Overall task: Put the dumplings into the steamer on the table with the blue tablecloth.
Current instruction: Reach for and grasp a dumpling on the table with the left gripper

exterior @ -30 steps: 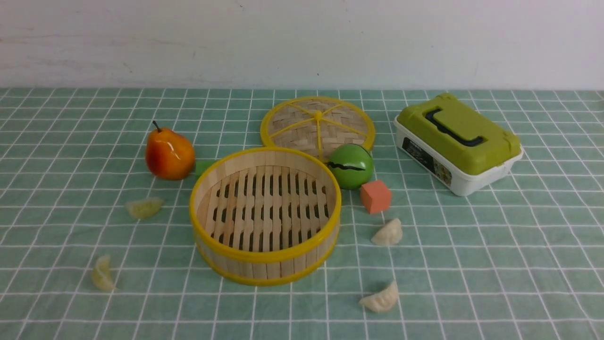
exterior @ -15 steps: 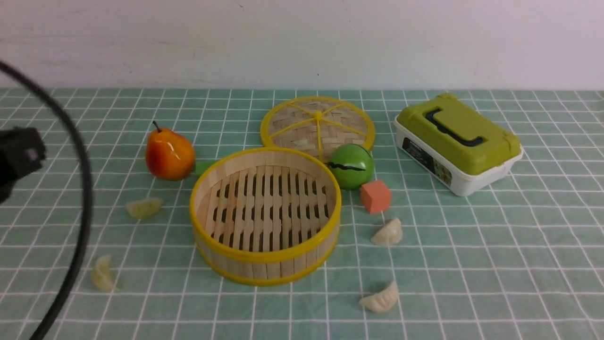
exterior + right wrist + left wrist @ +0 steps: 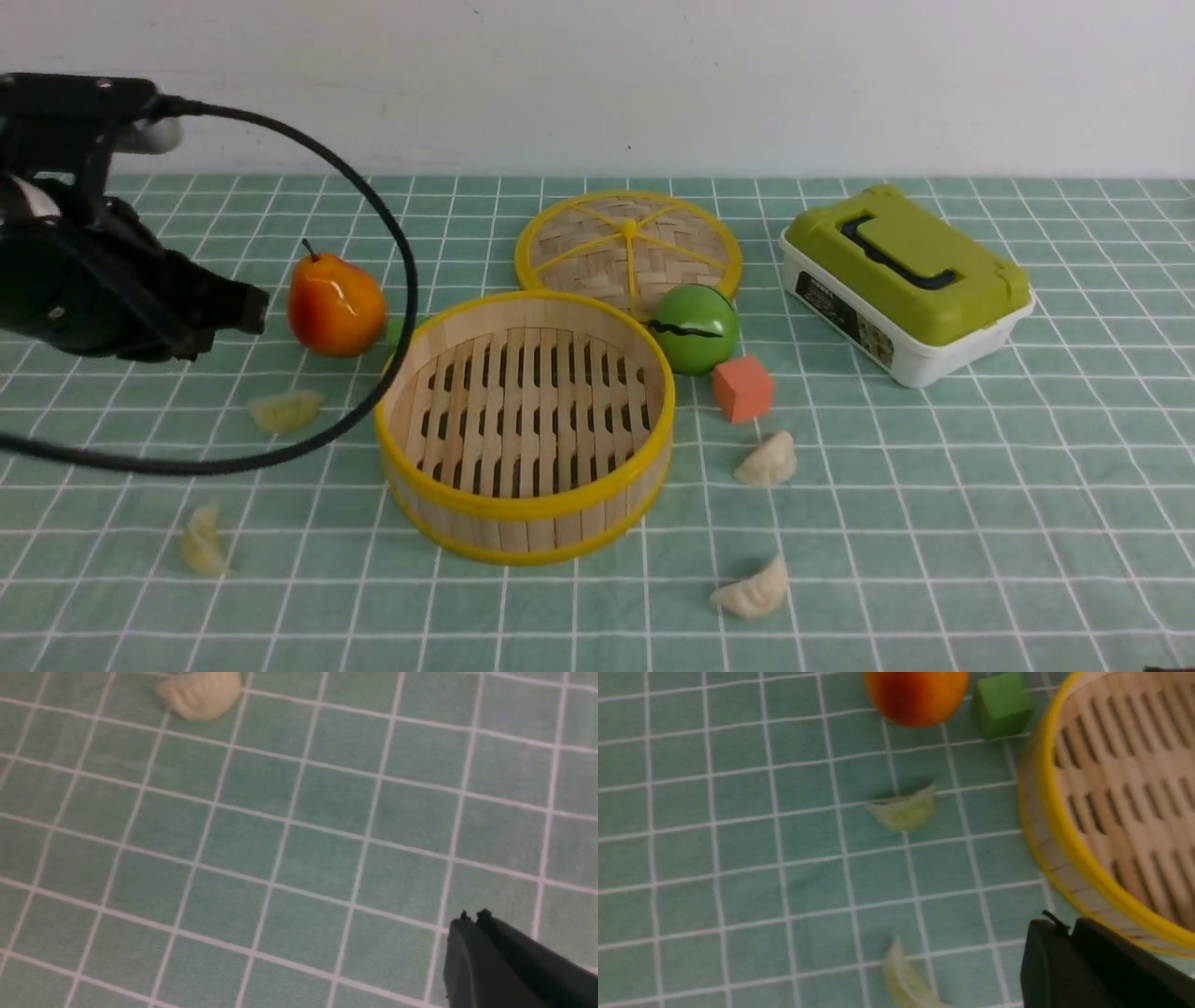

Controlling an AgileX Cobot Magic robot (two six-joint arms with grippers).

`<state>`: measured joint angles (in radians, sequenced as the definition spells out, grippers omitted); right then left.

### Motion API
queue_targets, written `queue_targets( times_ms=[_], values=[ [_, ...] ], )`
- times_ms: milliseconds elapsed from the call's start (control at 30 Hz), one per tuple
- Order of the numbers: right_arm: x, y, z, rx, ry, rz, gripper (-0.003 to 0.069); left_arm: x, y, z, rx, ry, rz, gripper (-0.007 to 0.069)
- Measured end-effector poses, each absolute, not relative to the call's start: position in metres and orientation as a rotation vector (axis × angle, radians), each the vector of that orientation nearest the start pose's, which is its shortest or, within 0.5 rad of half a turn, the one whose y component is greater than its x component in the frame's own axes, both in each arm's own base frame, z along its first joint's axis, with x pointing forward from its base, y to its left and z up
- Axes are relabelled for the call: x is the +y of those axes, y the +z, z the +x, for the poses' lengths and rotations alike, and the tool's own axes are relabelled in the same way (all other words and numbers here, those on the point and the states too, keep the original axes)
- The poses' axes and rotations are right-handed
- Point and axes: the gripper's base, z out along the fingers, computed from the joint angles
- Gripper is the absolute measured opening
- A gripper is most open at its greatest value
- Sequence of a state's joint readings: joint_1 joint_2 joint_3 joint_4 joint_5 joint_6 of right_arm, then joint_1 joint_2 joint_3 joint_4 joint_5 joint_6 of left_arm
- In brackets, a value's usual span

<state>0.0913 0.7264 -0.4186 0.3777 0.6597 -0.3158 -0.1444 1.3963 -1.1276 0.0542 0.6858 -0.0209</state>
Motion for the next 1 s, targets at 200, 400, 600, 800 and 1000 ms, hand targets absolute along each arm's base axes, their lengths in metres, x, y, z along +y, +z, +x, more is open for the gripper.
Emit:
queue_targets(
  times_ms=[200, 400, 600, 800, 1000],
  values=[
    [0.037, 0.240, 0.120, 2.378, 0.393, -0.238, -0.0004, -0.040, 0.262, 0.362, 2.484, 0.188, 0.360, 0.0370],
    [0.038, 0.240, 0.119, 2.377, 0.412, -0.236, -0.0002, -0.045, 0.213, 0.399, 2.508, 0.209, 0.430, 0.0445],
    [0.038, 0.240, 0.119, 2.375, 0.413, -0.240, -0.0002, -0.043, 0.179, 0.418, 2.498, 0.279, 0.532, 0.0445],
    [0.038, 0.240, 0.119, 2.375, 0.412, -0.242, -0.0002, -0.041, 0.168, 0.419, 2.558, 0.276, 0.499, 0.0336],
    [0.038, 0.240, 0.119, 2.375, 0.412, -0.242, -0.0002, -0.040, 0.167, 0.417, 2.608, 0.252, 0.429, 0.0162]
  ],
)
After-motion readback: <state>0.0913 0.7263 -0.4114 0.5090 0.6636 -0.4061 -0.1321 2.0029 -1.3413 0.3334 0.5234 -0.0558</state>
